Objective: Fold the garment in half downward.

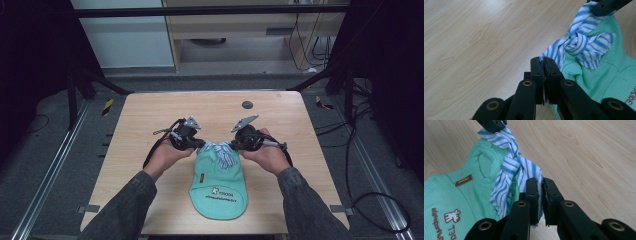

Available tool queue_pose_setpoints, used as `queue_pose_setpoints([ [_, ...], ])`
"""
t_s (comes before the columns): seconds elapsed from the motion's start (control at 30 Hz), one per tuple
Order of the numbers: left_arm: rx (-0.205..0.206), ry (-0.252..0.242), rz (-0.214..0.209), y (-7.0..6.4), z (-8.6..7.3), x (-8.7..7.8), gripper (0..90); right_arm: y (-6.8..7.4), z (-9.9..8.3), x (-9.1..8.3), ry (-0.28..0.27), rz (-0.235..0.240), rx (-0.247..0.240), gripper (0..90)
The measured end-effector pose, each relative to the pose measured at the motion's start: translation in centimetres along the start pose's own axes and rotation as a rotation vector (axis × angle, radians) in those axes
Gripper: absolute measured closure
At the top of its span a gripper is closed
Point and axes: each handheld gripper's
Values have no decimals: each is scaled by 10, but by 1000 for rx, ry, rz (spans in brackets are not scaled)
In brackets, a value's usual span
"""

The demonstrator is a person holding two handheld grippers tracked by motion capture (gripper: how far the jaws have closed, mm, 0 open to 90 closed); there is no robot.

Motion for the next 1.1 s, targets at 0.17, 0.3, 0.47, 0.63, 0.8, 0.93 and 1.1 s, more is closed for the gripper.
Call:
queue_pose_setpoints([
  [0.17, 11, 5, 2, 0, 2, -1, 870, -1, 2, -2, -1, -1, -7, 836],
  [0.3, 17, 3, 7, 1, 5, -4, 870, -2, 3, -3, 0, -3, -11, 836],
  [0.47, 18, -8, 5, 1, 6, -6, 870, -3, 4, -4, -5, -6, -16, 836],
  [0.63, 15, -14, -3, 2, 5, -5, 870, -4, 5, -5, -6, -8, -25, 836],
  [0.8, 26, -13, 6, 2, 7, -6, 870, -5, 6, -6, 1, -10, -26, 835],
  [0.93, 30, -6, 8, 2, 7, -6, 870, -6, 10, -7, 7, -17, -36, 835],
  [1.1, 25, -10, 13, 5, 9, -8, 870, -7, 15, -6, 9, -16, -41, 835],
])
Point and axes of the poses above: each handheld gripper's, and its own axes: x roughly forward along the jaws, z roughly out of its top, y roughly to its left, and after that the axes turned 7 degrees about -x, right-handed
